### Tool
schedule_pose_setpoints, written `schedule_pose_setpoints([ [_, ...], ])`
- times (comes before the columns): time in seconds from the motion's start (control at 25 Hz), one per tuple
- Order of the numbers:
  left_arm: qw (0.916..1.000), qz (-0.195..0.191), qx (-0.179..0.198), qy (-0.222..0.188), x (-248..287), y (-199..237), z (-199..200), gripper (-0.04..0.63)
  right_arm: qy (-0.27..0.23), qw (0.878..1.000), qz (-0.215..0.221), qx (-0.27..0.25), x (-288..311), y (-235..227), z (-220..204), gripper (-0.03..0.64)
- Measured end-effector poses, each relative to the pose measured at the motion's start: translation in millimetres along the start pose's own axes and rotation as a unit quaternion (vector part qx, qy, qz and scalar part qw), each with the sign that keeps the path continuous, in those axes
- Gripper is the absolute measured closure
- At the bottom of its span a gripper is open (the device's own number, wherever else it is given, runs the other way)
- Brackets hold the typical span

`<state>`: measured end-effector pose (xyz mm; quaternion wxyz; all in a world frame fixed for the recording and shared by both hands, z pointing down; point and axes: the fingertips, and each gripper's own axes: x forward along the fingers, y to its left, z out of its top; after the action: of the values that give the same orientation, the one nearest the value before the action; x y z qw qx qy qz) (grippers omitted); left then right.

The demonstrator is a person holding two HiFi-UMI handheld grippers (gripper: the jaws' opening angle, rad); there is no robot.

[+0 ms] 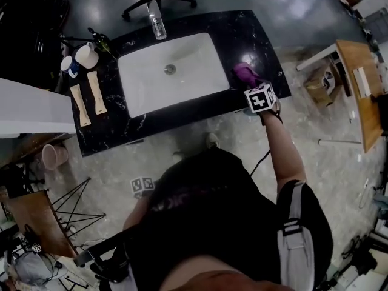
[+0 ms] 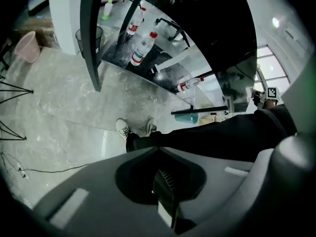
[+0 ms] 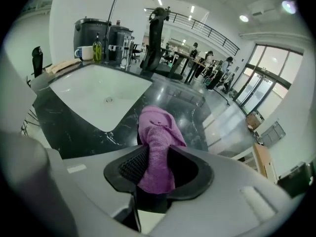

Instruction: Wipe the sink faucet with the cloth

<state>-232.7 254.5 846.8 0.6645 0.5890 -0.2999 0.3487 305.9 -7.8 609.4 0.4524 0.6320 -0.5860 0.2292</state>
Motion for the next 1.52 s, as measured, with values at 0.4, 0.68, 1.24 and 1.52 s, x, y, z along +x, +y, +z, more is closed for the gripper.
schedule_pose_setpoints([
  [0.4, 0.9998, 0.008, 0.016, -0.006, 21.4, -41.4, 10.7, 0.603, -0.285, 0.877, 0.275, 0.272, -118.9, 67.3, 56.9, 0.606],
  [0.68, 0.9997, 0.012, 0.015, -0.015, 24.1, -55.2, 6.7, 0.603, -0.207, 0.793, 0.498, 0.283, -141.3, 191.6, 50.1, 0.606],
  [1.24, 0.9994, 0.013, -0.005, -0.033, 31.4, -60.9, 0.9, 0.603, -0.183, 0.793, 0.529, 0.242, -145.6, 191.6, 38.7, 0.606],
  [1.52, 0.9993, 0.013, -0.004, -0.036, 34.5, -67.6, 1.1, 0.603, -0.186, 0.793, 0.53, 0.235, -148.8, 184.8, 35.4, 0.606],
])
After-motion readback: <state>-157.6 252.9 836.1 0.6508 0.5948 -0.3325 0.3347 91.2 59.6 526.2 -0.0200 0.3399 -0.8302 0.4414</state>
